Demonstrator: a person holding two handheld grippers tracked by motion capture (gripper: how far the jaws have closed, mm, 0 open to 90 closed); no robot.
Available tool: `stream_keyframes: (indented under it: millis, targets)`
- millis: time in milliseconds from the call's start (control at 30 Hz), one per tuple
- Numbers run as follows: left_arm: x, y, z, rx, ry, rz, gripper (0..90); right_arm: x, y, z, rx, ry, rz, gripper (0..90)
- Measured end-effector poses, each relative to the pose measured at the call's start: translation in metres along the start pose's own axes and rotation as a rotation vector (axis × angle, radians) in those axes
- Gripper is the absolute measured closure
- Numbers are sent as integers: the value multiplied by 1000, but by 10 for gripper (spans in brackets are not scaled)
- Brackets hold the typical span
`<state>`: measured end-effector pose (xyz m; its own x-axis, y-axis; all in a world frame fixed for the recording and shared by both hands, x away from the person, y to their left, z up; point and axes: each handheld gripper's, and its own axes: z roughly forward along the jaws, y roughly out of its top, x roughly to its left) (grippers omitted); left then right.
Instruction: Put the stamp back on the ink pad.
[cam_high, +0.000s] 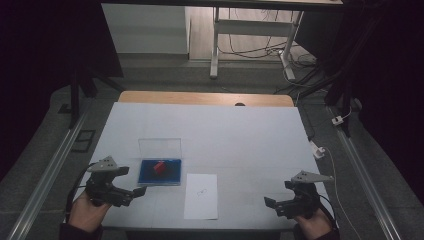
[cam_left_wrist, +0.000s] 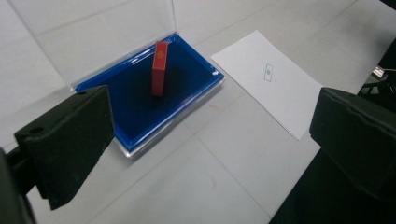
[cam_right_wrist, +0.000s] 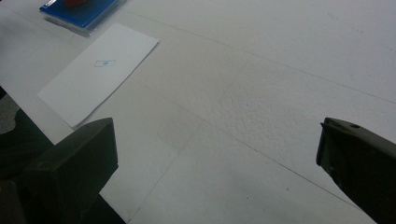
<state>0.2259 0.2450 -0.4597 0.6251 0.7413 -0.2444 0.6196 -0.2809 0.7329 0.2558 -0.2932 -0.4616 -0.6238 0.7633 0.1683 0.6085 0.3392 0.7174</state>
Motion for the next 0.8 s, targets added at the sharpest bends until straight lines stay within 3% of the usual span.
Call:
stream_keyframes:
  millis: [433,800]
  targets:
    - [7,-34,-27,-30,43,-58,2,0,0,0,-3,1,4,0]
    - [12,-51,-36,-11,93,-92,2,0,0,0,-4,-3,7,0]
